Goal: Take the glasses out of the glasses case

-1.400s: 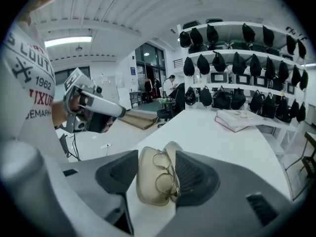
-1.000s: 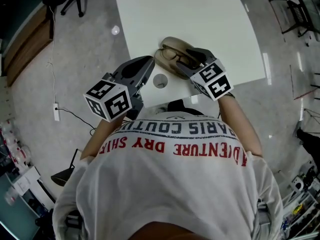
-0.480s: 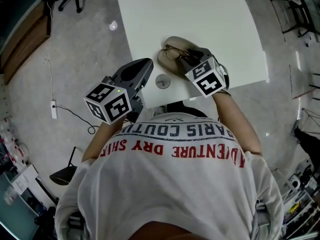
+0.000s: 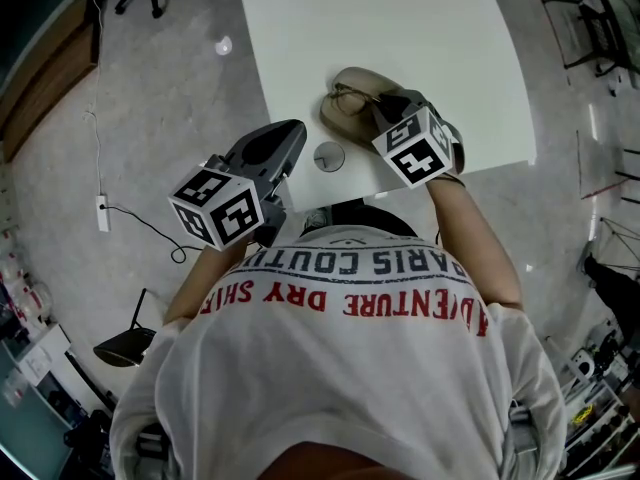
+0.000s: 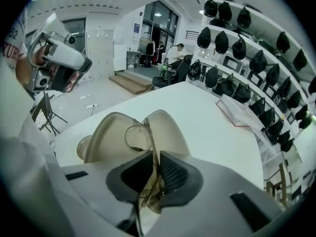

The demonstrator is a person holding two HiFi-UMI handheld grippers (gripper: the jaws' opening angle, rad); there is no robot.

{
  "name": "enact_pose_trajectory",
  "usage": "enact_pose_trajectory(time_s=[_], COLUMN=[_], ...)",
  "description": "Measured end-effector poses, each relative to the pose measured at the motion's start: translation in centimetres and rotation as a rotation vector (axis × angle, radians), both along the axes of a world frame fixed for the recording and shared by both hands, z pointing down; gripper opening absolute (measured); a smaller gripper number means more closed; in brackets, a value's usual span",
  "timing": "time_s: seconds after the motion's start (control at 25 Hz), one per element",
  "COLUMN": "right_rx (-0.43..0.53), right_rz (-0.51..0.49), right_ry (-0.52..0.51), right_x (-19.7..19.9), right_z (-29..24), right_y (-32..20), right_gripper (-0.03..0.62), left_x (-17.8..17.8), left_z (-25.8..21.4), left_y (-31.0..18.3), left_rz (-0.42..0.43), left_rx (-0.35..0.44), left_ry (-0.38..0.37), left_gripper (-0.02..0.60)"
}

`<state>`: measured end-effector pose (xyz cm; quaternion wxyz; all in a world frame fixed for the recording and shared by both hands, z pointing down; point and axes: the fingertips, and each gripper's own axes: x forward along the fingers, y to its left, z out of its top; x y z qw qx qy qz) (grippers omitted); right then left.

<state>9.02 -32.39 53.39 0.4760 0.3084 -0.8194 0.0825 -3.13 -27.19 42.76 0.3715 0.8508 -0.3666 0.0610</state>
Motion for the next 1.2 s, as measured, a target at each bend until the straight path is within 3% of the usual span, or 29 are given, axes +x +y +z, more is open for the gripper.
enact_pose_trajectory(time_s=[0.24, 0.52, 0.92, 1.2], right_rx=[0.053, 0.085, 0.129, 0.193], right_rz=[-0.083, -0.114, -0.068, 0.025], right_ry=[0.114, 0.153, 0.135, 0.036], right_x=[-0.1, -0.2, -0.1, 0.2], right_z=[0.4, 0.4, -1.5, -6.2], right_y=[0.1, 0.2, 0.2, 1.8], right_gripper=[0.042, 0.032, 0.032, 0.032], left_x=[-0.3, -0.9, -1.5, -1.6], left_z=[0.4, 0.4, 0.6, -1.0], left_y=[0.6, 1.0, 2.2, 3.4], left_rz=[-0.006, -0.007, 0.008, 0.029], left_rx=[-0.009, -0.009, -0.01, 0.036], left_ry=[0.002, -0.003, -0.005, 0.01], left_gripper=[0.035, 0.035, 0.035, 0.035])
